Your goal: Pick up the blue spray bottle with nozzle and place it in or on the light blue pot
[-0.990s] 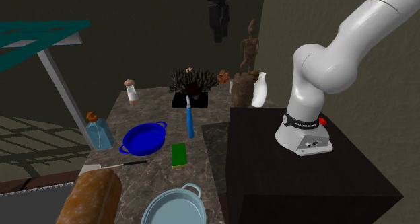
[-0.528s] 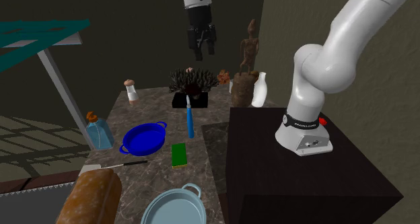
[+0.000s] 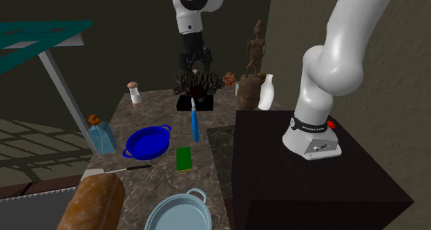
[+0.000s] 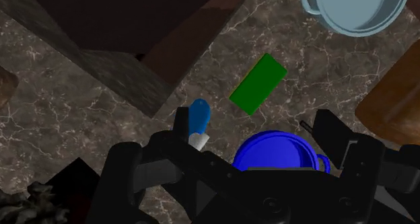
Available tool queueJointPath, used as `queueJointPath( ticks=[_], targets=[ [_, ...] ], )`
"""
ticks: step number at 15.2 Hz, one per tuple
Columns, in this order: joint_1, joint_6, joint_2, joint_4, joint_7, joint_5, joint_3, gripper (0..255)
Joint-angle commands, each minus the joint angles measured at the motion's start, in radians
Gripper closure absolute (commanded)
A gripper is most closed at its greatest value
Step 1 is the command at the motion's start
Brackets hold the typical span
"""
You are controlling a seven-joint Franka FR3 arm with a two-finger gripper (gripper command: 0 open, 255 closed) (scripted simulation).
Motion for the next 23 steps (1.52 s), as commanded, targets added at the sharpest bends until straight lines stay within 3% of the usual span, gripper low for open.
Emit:
queueJointPath(
  ticks=[1, 11, 23],
  targets=[
    [-0.011, 0.038, 0.073, 0.017, 0.01, 0.032, -0.015, 0],
    [-0.087, 0.153, 0.438, 0.167, 0.03, 0.227, -0.06, 0],
    [-0.228, 0.204, 0.834, 0.395, 0.067, 0.445, -0.044, 0]
  ],
)
